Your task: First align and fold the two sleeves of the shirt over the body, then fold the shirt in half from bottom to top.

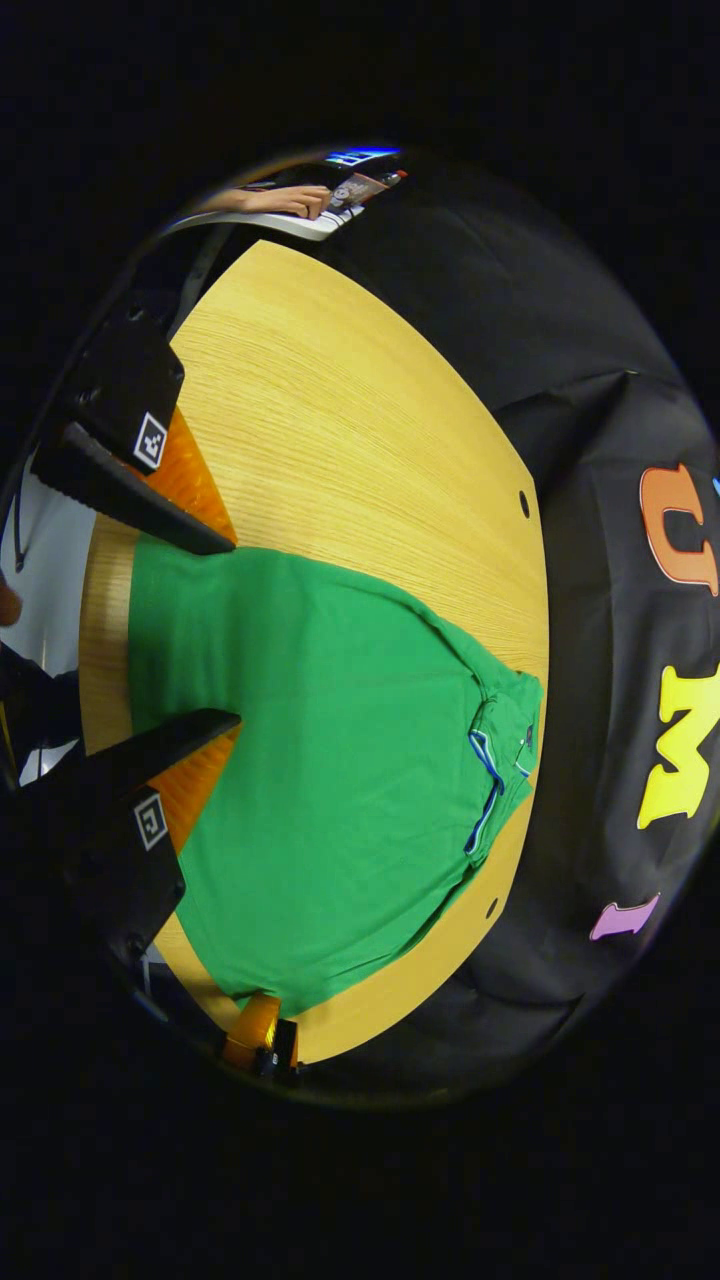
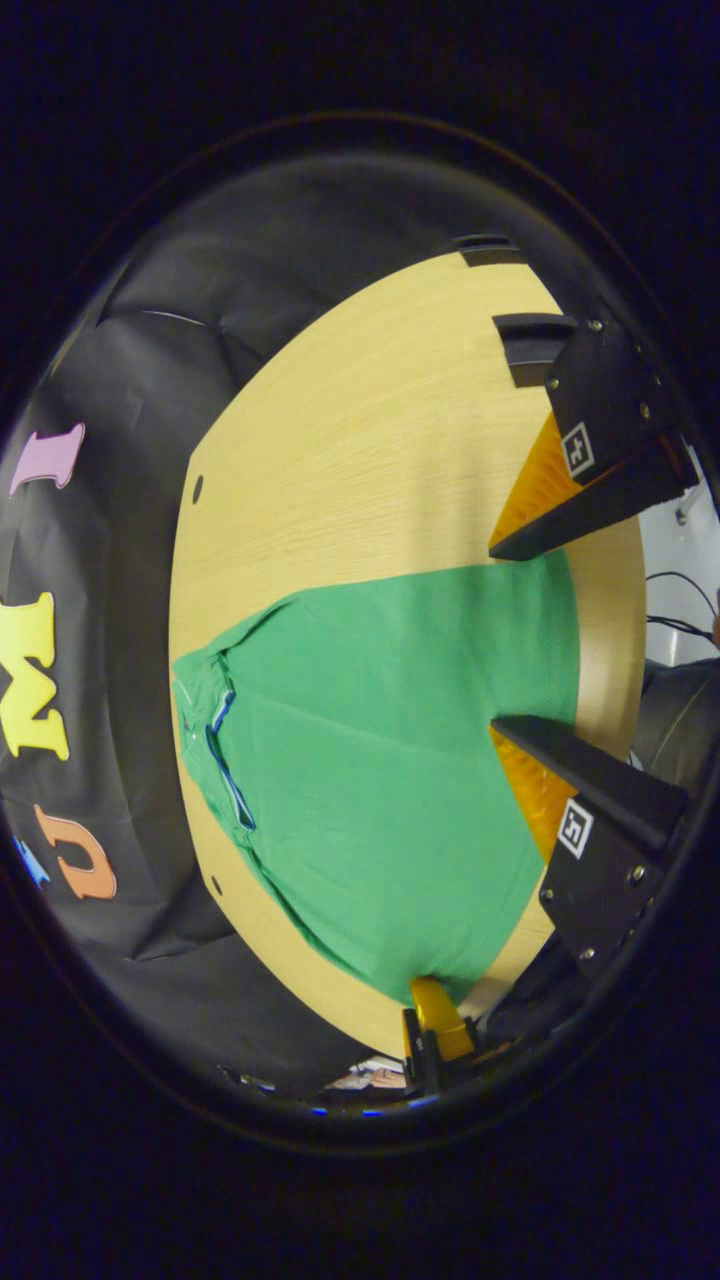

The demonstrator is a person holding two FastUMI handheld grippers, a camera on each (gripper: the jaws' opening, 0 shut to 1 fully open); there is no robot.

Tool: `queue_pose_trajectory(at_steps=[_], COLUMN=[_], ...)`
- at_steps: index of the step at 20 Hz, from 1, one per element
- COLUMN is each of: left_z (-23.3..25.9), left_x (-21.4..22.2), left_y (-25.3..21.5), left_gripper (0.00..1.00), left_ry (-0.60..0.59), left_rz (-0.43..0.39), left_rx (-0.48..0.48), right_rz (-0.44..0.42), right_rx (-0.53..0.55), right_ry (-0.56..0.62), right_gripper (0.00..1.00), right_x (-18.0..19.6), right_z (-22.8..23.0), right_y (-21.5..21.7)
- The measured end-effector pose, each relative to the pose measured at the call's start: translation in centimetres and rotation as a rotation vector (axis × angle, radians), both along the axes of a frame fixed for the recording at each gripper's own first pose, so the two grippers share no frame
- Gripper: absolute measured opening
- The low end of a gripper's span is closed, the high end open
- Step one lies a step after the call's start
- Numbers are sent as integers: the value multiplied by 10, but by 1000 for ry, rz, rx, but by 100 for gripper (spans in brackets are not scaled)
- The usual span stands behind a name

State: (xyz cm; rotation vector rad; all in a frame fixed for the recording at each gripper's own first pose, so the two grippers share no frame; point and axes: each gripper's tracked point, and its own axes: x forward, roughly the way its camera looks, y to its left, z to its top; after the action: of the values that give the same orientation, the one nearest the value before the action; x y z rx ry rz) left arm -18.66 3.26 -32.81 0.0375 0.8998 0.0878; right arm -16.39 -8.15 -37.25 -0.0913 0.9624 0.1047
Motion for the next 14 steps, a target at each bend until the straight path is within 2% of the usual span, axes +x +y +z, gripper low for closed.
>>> queue_pose_trajectory(at_steps=[1,2,3,5,14], left_z=[0,0,1,0,12], left_x=[-1,2,3,7,9], left_y=[-6,-14,-20,-20,-25], left_gripper=[99,96,65,4,3], left_ry=[9,15,4,-10,16], left_rz=[-16,-48,-62,-48,-45], left_rx=[-7,-13,-18,18,-40], right_rz=[10,24,31,28,21], right_rx=[2,23,60,43,87], right_ry=[4,6,1,4,20], right_gripper=[100,76,51,2,1], right_x=[1,1,2,1,13], right_z=[0,0,1,0,13], right_y=[3,9,21,21,27])
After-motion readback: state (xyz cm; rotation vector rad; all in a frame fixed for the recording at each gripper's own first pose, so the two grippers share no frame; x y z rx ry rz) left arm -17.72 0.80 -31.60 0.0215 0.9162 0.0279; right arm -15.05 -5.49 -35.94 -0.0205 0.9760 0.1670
